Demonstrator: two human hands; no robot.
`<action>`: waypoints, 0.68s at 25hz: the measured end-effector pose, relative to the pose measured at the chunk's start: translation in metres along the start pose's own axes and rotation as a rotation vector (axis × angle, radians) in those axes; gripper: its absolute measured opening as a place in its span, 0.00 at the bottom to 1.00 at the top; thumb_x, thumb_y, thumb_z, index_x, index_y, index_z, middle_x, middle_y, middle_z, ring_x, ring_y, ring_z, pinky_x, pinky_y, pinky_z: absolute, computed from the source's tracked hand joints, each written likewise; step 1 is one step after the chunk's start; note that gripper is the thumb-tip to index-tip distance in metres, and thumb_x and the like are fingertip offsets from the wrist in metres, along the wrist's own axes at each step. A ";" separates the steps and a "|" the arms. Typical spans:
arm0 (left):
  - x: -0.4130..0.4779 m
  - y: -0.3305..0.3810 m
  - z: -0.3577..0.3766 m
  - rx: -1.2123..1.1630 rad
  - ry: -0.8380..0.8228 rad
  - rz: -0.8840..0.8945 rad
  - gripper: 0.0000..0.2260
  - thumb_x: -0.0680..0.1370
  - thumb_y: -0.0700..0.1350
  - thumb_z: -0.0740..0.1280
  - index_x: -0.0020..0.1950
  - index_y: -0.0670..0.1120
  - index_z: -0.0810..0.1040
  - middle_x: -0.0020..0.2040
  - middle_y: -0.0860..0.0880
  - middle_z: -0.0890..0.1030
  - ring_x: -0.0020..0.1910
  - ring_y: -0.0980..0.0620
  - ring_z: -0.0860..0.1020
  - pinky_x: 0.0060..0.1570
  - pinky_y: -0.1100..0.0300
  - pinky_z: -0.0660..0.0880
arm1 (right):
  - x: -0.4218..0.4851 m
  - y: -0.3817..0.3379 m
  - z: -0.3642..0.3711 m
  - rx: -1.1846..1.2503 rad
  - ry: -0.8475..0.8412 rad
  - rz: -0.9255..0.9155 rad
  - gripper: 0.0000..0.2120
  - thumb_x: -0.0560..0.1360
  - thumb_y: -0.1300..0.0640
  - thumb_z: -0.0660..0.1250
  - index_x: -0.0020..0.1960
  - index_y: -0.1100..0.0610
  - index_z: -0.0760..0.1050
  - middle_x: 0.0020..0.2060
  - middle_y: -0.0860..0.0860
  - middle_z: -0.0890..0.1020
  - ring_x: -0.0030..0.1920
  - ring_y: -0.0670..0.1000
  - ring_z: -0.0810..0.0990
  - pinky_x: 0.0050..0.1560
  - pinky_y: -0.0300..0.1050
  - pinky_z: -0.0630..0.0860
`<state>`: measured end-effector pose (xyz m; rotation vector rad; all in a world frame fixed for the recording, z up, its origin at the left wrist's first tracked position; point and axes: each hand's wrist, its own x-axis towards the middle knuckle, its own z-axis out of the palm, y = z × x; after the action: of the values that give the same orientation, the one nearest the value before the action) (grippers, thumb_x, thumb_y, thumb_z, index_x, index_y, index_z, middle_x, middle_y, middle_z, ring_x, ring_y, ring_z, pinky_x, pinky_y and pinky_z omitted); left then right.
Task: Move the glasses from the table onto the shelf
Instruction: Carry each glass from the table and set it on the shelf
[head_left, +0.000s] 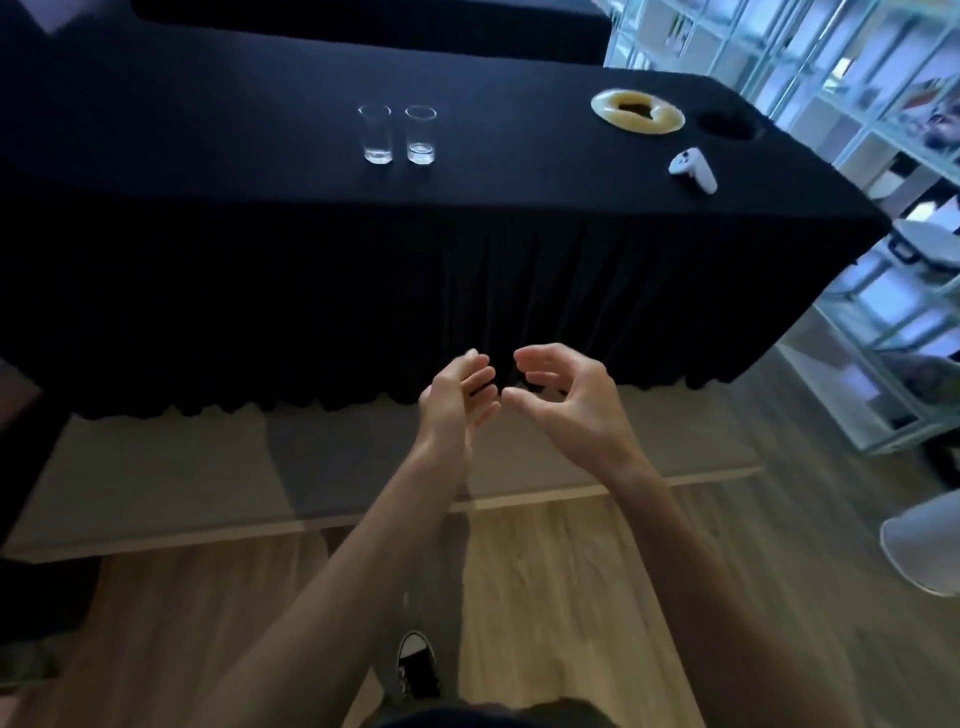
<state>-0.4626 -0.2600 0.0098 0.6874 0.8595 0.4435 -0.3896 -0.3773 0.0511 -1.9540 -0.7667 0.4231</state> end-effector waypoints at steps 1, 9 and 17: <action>0.015 0.005 0.010 0.004 0.002 -0.020 0.12 0.80 0.50 0.66 0.55 0.44 0.83 0.59 0.43 0.84 0.58 0.45 0.82 0.51 0.55 0.78 | 0.017 0.002 -0.003 0.025 0.002 0.015 0.21 0.72 0.55 0.78 0.63 0.52 0.81 0.56 0.44 0.85 0.56 0.42 0.84 0.55 0.34 0.80; 0.137 0.048 0.074 -0.017 0.125 0.030 0.15 0.80 0.43 0.66 0.66 0.42 0.77 0.57 0.43 0.84 0.51 0.47 0.84 0.46 0.56 0.80 | 0.182 0.030 -0.011 0.142 -0.121 -0.012 0.23 0.71 0.58 0.79 0.64 0.51 0.79 0.53 0.46 0.85 0.53 0.42 0.85 0.55 0.43 0.83; 0.261 0.132 0.147 -0.065 0.364 0.187 0.13 0.78 0.49 0.70 0.60 0.44 0.80 0.57 0.42 0.82 0.54 0.46 0.82 0.48 0.55 0.80 | 0.374 0.043 -0.016 0.206 -0.246 -0.115 0.23 0.70 0.55 0.79 0.64 0.53 0.80 0.55 0.47 0.86 0.54 0.43 0.84 0.55 0.35 0.79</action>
<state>-0.2020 -0.0622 0.0308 0.6385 1.1219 0.7781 -0.0878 -0.1526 0.0298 -1.6758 -0.9473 0.6546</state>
